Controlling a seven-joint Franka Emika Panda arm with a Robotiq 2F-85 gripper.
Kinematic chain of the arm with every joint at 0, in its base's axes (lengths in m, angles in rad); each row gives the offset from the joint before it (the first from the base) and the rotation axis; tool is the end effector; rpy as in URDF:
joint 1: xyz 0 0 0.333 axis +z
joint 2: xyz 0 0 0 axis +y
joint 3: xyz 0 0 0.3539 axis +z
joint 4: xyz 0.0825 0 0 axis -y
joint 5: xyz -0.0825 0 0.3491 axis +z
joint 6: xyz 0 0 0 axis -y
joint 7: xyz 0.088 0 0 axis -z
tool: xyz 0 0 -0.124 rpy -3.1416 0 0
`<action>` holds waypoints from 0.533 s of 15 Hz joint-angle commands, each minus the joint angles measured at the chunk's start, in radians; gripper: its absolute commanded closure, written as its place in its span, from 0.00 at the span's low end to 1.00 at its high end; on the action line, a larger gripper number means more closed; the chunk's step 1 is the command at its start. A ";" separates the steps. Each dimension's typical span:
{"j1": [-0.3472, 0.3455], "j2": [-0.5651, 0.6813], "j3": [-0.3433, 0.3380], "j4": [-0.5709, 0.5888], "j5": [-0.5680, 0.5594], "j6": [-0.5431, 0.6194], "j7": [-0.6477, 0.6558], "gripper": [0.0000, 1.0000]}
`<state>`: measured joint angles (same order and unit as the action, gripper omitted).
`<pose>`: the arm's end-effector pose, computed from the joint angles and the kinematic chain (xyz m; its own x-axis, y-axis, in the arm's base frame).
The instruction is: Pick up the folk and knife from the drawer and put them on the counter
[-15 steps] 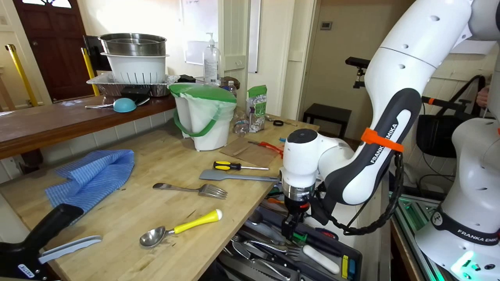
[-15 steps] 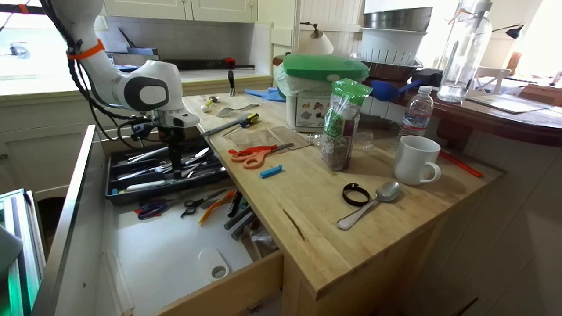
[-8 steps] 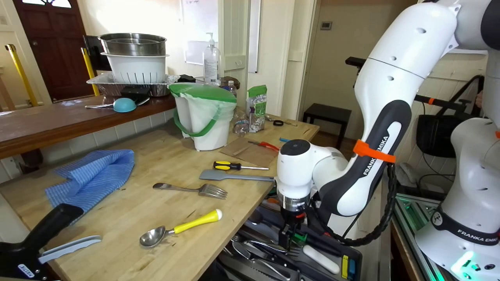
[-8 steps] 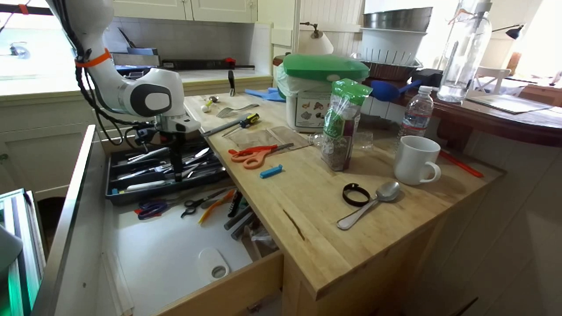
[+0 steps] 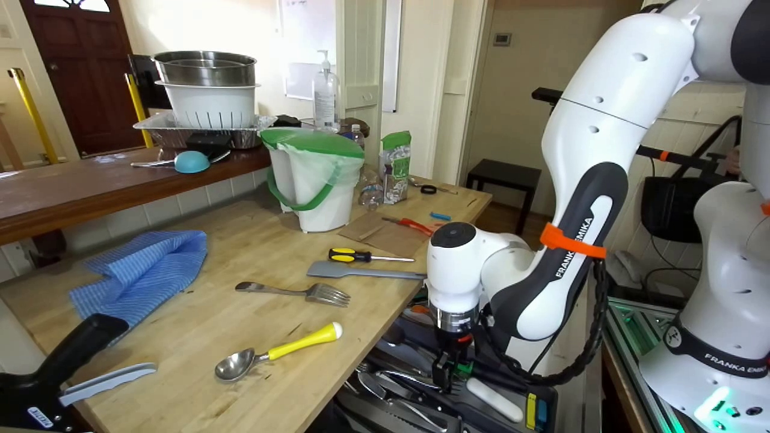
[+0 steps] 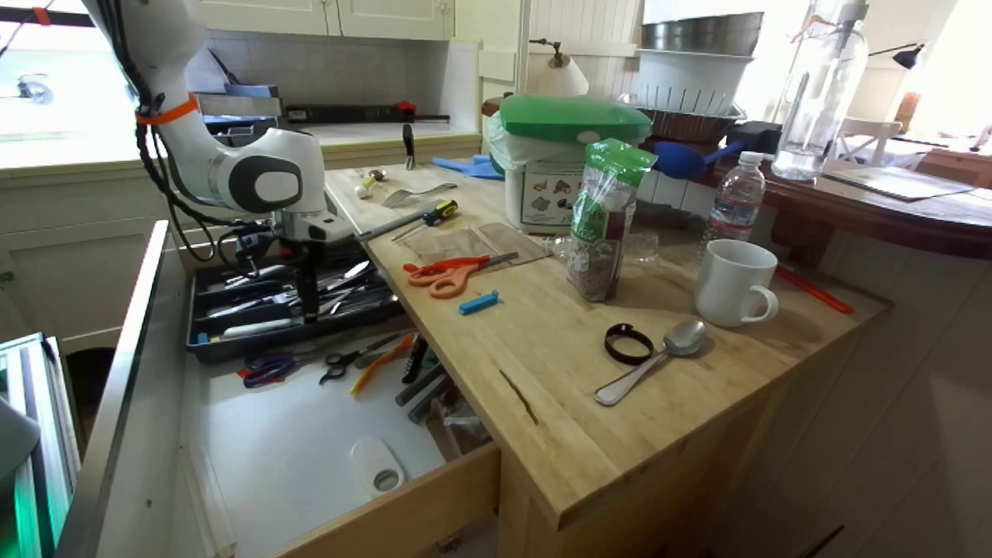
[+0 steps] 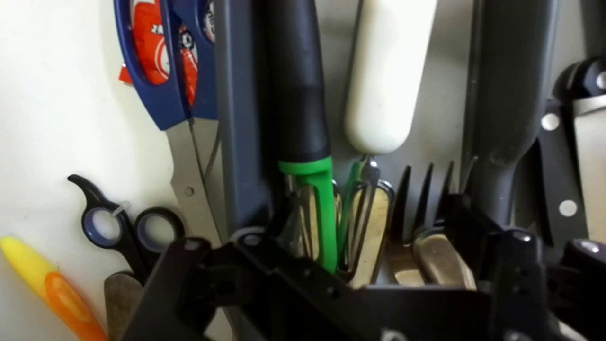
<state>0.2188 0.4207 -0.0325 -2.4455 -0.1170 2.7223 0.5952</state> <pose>0.4548 0.0885 0.1735 0.9502 -0.2965 -0.0960 -0.2848 -0.9511 0.1193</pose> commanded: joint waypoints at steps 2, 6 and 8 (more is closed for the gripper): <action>-0.004 0.049 0.003 0.021 0.080 0.004 -0.040 0.55; 0.017 0.014 -0.022 0.020 0.088 -0.023 -0.014 0.86; 0.019 -0.003 -0.024 0.022 0.090 -0.036 -0.009 1.00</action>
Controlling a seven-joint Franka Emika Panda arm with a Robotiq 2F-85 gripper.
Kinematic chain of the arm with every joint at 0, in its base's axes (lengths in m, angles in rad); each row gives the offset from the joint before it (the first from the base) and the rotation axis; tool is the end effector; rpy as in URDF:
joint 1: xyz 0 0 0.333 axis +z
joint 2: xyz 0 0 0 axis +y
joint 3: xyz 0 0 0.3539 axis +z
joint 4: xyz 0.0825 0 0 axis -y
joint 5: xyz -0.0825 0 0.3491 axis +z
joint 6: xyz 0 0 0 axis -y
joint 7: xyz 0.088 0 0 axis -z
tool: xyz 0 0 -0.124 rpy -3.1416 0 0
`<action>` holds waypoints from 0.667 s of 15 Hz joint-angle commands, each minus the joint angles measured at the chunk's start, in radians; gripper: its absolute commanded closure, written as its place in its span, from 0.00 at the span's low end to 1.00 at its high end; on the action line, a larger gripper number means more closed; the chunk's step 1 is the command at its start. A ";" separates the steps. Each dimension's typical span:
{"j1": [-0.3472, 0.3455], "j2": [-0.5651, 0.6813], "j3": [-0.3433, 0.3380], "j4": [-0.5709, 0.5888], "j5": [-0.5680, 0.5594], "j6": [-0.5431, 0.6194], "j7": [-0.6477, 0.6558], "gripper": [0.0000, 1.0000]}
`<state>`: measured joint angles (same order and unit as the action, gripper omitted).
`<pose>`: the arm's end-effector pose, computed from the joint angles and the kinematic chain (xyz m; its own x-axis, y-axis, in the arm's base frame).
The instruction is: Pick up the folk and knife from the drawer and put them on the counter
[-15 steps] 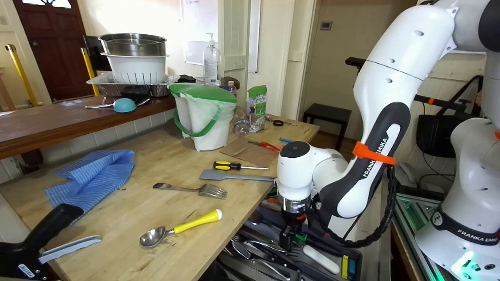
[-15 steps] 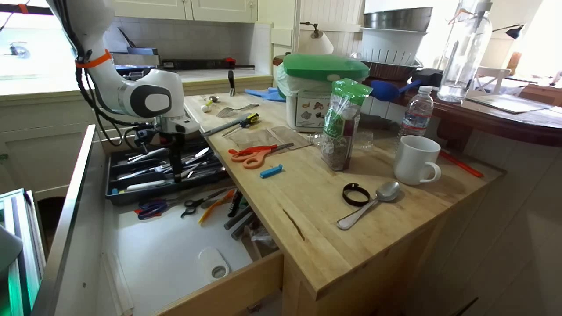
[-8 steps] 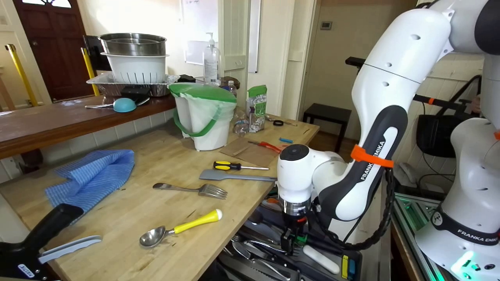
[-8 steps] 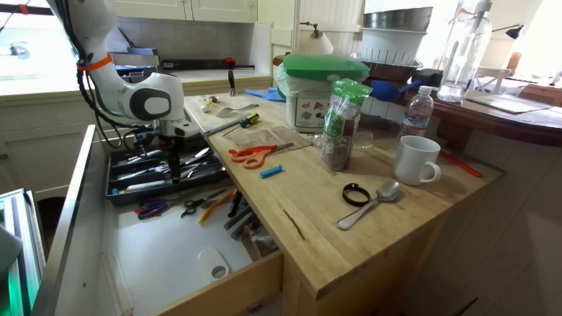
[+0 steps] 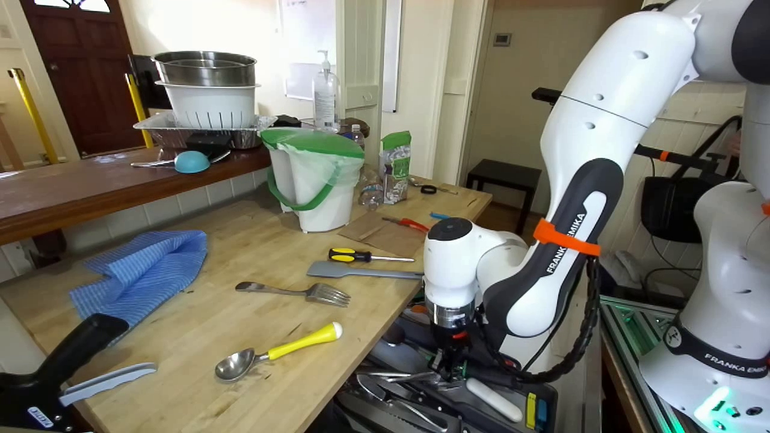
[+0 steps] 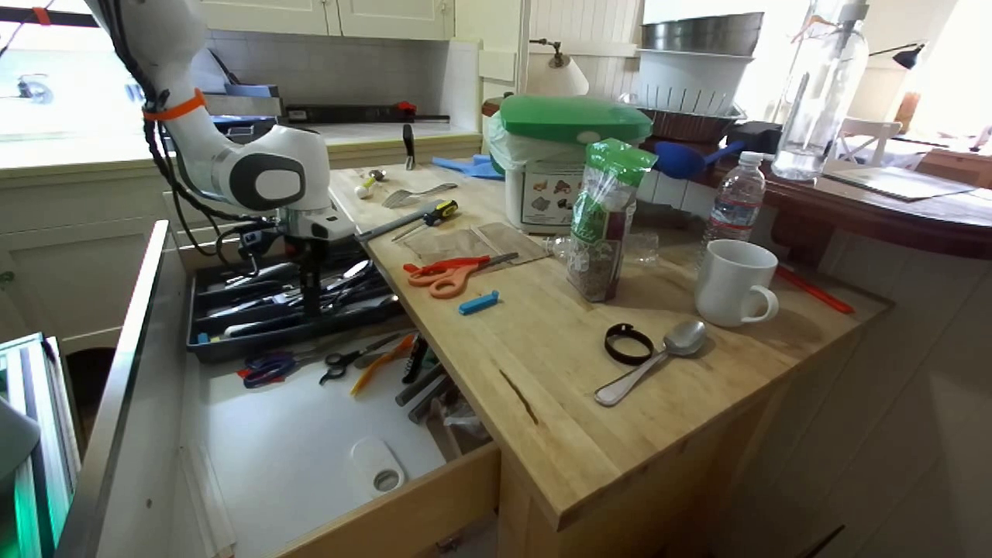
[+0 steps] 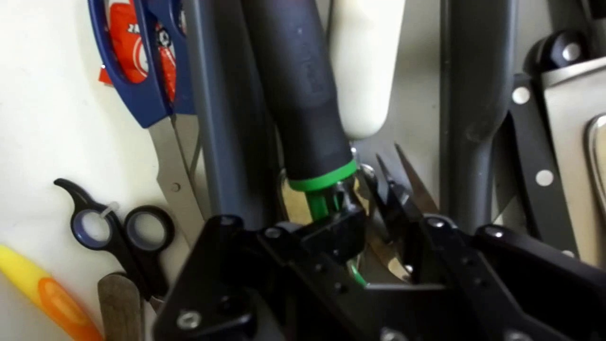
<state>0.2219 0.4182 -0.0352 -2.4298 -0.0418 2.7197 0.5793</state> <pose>0.4623 0.0878 0.1785 0.9334 -0.3466 -0.0931 -0.3385 -0.9364 0.0924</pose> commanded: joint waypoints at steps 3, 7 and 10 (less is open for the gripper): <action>-0.001 -0.002 -0.007 0.017 0.034 -0.072 -0.016 1.00; 0.003 -0.046 -0.016 -0.009 0.035 -0.075 -0.005 0.99; 0.018 -0.091 -0.037 -0.026 0.006 -0.104 0.014 0.71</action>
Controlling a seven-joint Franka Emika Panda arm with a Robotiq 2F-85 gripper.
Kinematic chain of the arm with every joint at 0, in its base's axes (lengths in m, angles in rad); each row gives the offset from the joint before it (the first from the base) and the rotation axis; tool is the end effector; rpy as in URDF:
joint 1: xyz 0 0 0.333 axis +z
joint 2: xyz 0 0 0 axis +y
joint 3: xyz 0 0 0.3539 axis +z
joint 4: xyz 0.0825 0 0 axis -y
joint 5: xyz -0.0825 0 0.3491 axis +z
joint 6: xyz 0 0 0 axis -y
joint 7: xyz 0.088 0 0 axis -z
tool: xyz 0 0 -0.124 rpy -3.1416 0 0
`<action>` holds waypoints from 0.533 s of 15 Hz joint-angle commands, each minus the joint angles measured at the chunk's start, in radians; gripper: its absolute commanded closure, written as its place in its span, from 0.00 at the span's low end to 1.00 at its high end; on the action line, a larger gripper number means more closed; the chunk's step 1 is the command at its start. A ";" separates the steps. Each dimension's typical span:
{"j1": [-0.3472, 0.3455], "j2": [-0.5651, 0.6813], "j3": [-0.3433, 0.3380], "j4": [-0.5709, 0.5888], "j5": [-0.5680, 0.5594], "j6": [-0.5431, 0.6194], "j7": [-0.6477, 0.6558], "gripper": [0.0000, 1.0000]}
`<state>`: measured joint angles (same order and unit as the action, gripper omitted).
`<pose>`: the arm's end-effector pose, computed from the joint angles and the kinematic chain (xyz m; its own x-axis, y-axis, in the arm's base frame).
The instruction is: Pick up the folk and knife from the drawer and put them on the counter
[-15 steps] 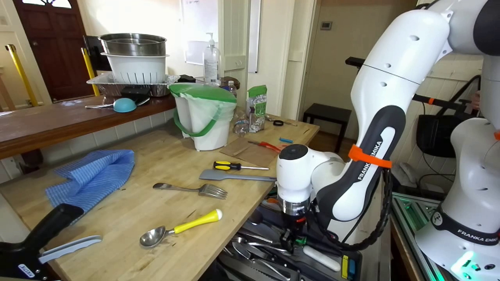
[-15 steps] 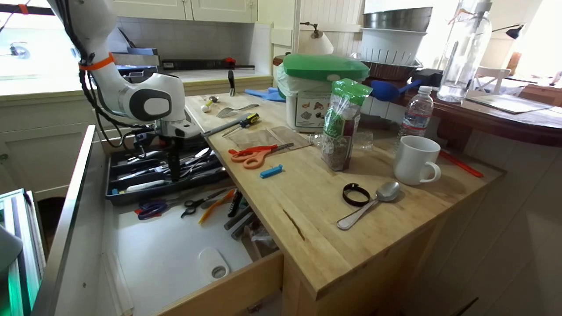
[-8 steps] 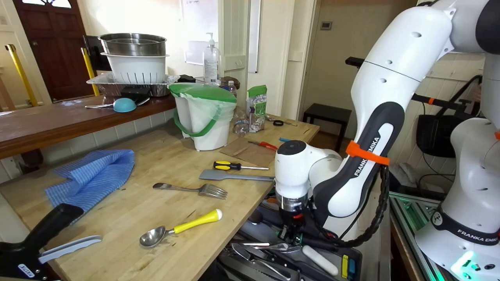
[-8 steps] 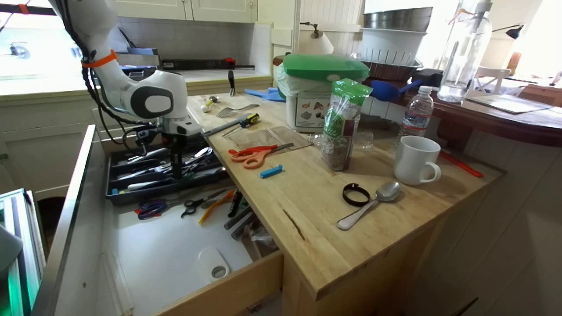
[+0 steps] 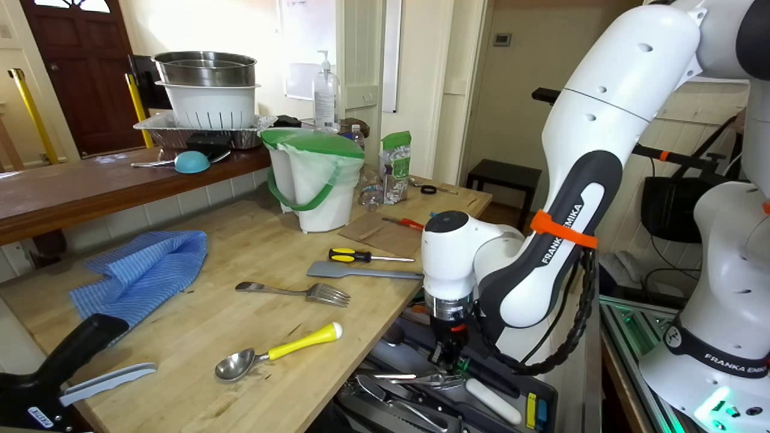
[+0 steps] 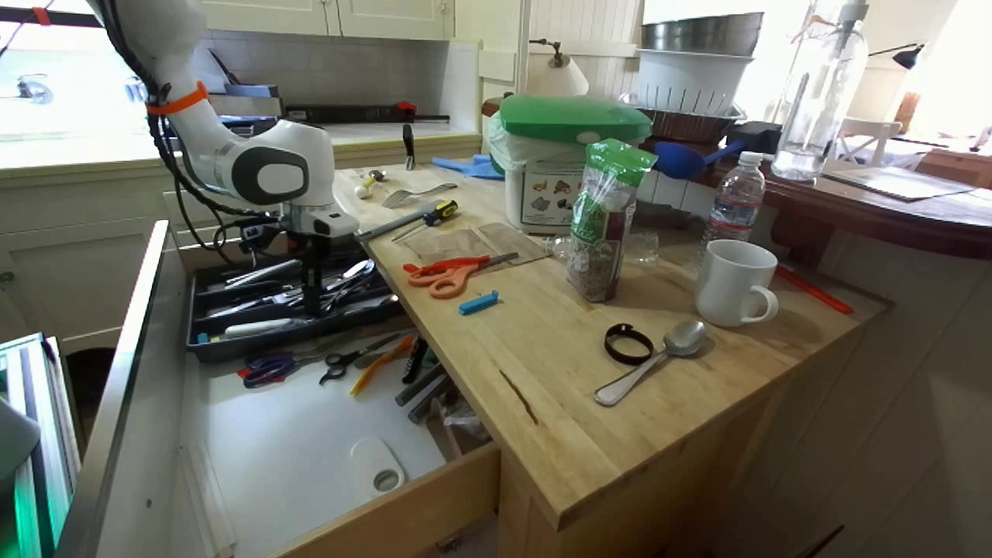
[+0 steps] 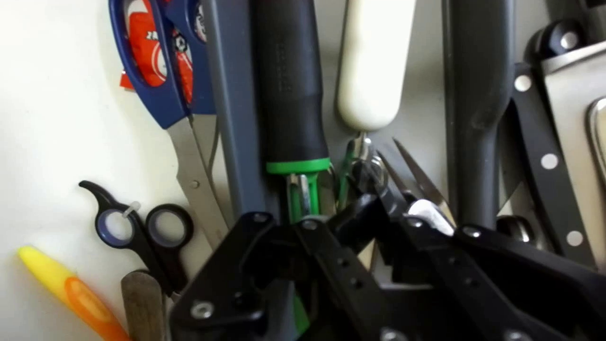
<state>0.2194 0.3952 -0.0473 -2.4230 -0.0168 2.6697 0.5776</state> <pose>0.4634 0.0800 0.1876 0.9179 -0.3809 -0.1110 -0.3709 -0.9232 0.1005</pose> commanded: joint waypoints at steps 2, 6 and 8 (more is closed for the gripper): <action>0.022 -0.107 -0.037 -0.049 -0.047 -0.078 0.020 0.63; 0.005 -0.137 -0.032 -0.051 -0.094 -0.102 0.021 0.34; 0.003 -0.129 -0.038 -0.048 -0.129 -0.092 0.026 0.19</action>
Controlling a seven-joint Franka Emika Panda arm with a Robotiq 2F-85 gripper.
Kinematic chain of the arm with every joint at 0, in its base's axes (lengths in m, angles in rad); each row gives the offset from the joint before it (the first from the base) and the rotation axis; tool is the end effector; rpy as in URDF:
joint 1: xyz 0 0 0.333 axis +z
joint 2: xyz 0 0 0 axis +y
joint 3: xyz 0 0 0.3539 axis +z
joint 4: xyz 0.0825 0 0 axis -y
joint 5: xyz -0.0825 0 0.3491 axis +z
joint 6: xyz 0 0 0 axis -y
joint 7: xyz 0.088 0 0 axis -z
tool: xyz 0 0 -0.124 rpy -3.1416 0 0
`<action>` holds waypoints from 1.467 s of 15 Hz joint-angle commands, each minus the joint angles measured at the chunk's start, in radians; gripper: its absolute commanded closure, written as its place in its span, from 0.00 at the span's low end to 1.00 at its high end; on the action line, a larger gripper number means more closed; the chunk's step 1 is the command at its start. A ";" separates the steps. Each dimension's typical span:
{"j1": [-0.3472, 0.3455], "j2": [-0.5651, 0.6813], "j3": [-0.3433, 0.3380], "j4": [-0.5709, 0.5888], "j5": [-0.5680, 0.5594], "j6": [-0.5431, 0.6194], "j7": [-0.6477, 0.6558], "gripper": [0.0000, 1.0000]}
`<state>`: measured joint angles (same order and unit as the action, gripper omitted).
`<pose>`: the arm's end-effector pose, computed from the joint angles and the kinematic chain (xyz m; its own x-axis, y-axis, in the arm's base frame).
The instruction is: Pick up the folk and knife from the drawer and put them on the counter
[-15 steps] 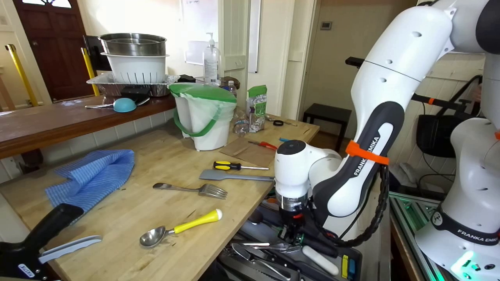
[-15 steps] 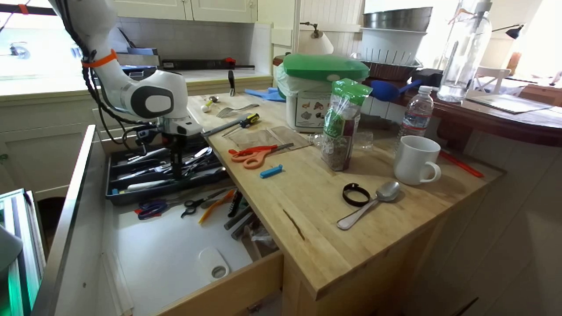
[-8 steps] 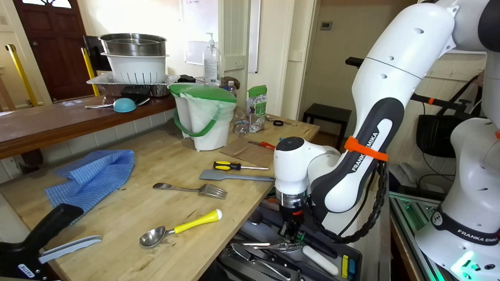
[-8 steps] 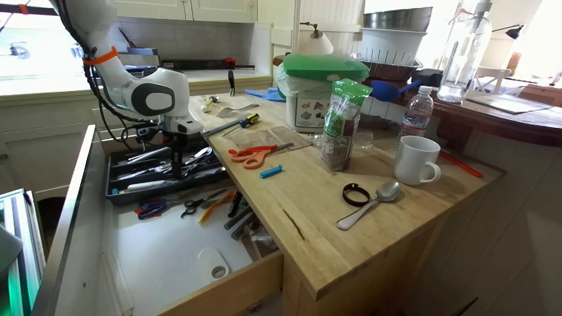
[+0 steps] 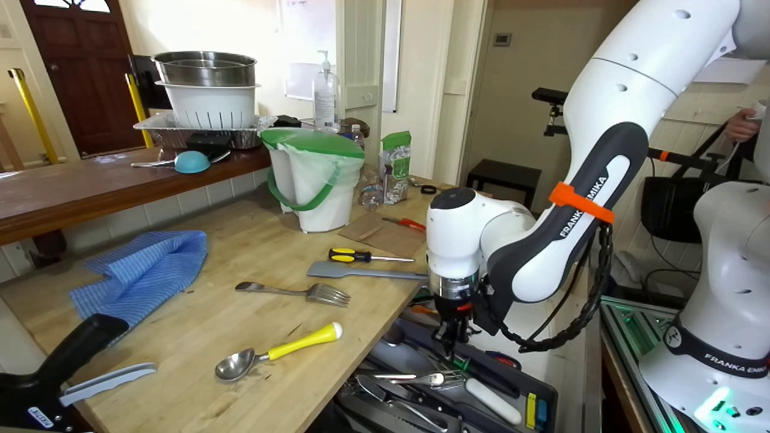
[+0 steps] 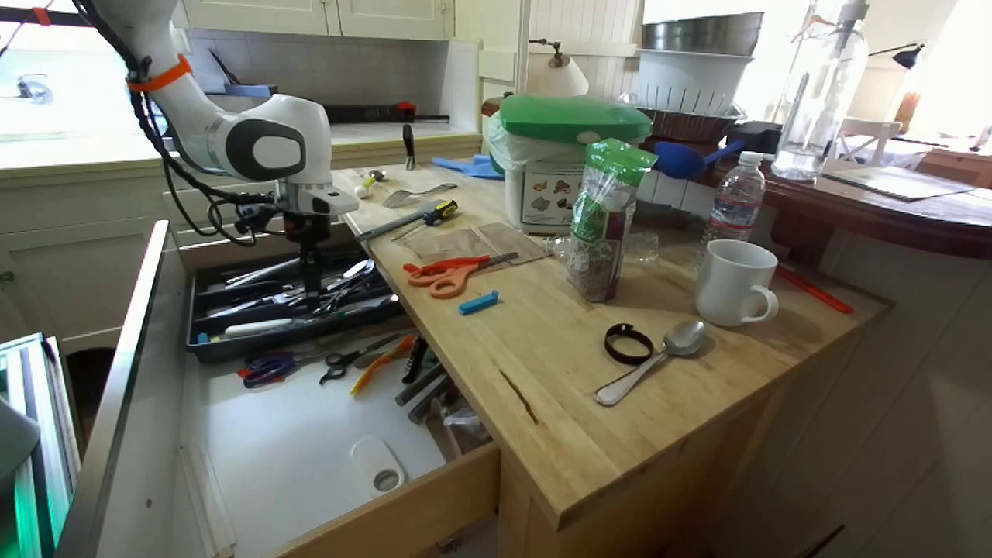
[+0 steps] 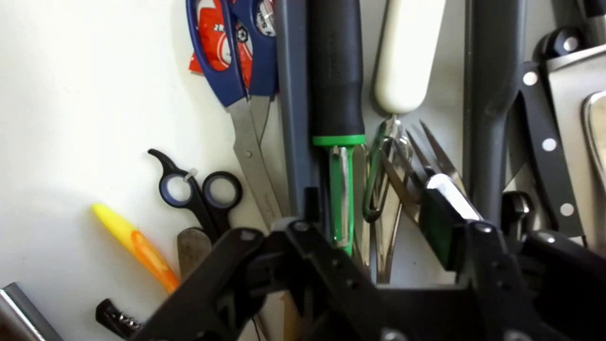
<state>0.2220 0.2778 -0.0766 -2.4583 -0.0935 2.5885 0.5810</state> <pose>0.4539 0.0665 0.2272 0.9328 -0.3481 -0.0932 -0.3352 -0.9331 0.1303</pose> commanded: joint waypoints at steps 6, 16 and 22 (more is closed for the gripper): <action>0.012 0.058 -0.039 0.032 -0.149 -0.008 0.067 0.26; 0.050 0.146 -0.051 0.149 -0.237 -0.015 0.121 0.30; 0.080 0.206 -0.034 0.179 -0.214 -0.011 0.105 0.31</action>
<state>0.2804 0.4401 -0.1116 -2.3093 -0.3070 2.5885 0.6663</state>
